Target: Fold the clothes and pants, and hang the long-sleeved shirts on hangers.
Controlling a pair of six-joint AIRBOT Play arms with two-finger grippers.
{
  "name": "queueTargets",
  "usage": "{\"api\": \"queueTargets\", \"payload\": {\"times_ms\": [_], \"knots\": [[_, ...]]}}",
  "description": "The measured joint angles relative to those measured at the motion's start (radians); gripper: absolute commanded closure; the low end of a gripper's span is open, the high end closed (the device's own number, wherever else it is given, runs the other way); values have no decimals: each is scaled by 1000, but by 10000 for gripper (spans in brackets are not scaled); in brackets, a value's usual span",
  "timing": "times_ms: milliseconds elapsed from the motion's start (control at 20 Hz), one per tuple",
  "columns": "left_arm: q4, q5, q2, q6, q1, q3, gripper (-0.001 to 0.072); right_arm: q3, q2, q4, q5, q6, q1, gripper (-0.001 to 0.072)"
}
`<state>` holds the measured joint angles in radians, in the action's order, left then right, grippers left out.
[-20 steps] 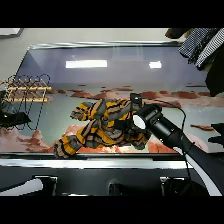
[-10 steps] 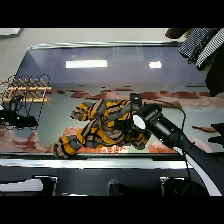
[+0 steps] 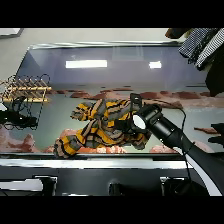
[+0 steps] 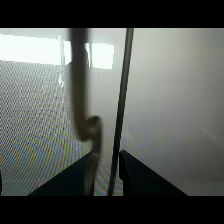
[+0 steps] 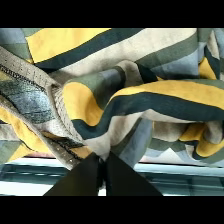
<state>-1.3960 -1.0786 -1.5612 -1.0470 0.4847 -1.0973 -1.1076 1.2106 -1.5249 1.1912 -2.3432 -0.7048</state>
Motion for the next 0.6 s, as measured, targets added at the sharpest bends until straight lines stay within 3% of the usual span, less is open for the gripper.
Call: {"api": "queueTargets", "payload": {"times_ms": [100, 150, 600], "knots": [[3, 1, -6, 0, 0, 0, 551, 0, 0, -1, 5, 0, 0, 688], [5, 4, -8, 0, 0, 0, 688, 0, 0, -4, 8, 0, 0, 688], [45, -81, 31, -3, -10, -132, 689, 0, 0, -37, 13, -1, 0, 689]]}}
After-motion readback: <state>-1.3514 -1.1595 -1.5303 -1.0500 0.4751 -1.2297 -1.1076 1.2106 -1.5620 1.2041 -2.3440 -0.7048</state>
